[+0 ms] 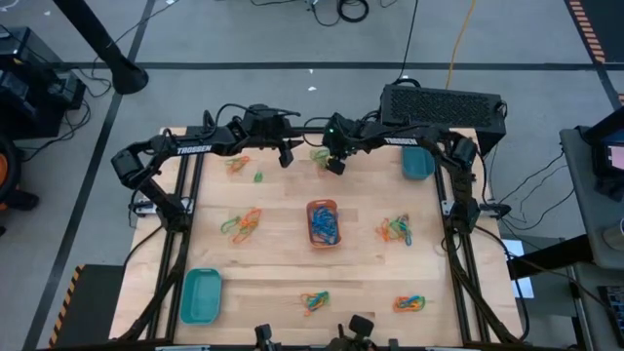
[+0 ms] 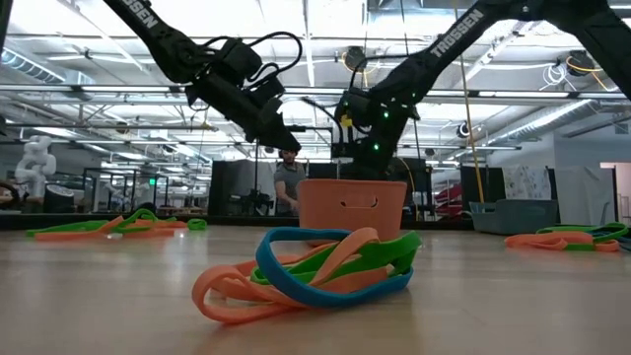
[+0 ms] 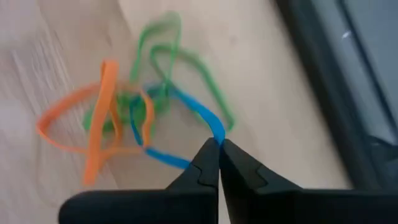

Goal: Sort rubber bands into baskets
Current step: Put the blue rubber band into the orange bin

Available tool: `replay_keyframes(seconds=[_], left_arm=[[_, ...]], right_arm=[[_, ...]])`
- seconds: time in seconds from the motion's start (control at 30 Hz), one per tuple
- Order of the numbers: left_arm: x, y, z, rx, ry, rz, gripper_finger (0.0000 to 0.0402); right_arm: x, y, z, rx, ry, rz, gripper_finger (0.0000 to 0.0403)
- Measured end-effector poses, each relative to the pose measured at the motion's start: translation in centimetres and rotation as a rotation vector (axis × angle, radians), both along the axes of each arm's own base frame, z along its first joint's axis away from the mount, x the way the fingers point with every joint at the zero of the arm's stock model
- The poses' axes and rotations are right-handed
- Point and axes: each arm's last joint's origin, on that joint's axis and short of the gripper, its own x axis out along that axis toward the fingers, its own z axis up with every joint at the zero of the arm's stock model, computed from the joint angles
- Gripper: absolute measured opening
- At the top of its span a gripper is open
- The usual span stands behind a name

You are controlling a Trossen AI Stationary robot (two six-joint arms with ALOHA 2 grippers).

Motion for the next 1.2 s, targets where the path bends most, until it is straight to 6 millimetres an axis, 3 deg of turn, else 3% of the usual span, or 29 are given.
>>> replay_keyframes(seconds=[0.23,0.47,0.63,0.83,1.07,1.2], left_arm=[[-0.1,-0.2,-0.3,-0.024,0.023,-0.063,0.0121],[-0.3,-0.9,-1.1,-0.086,-0.014,-0.213,0.0121],[-0.2,-1.5,-0.9,-0.16,-0.081,-0.385,0.0121],[1.0,-4.2,-0.5,-0.208,-0.161,-0.69,0.0121],[3.5,-8.0,-0.5,-0.139,-0.185,-0.796,0.0121],[4.7,-9.5,-0.5,-0.048,-0.169,-0.709,0.0121]], right_arm=[[-1.3,0.9,4.8,-0.06,-0.048,-0.001,0.0001],[-3.1,3.7,8.5,-0.095,-0.122,0.039,0.0],[-4.7,6.4,9.0,-0.129,-0.241,0.064,0.0],[-5.9,10.2,8.3,-0.121,-0.415,0.116,0.0],[-5.2,14.7,8.1,-0.07,-0.524,0.232,0.0],[-4.8,16.4,8.1,-0.074,-0.53,0.207,0.0]])
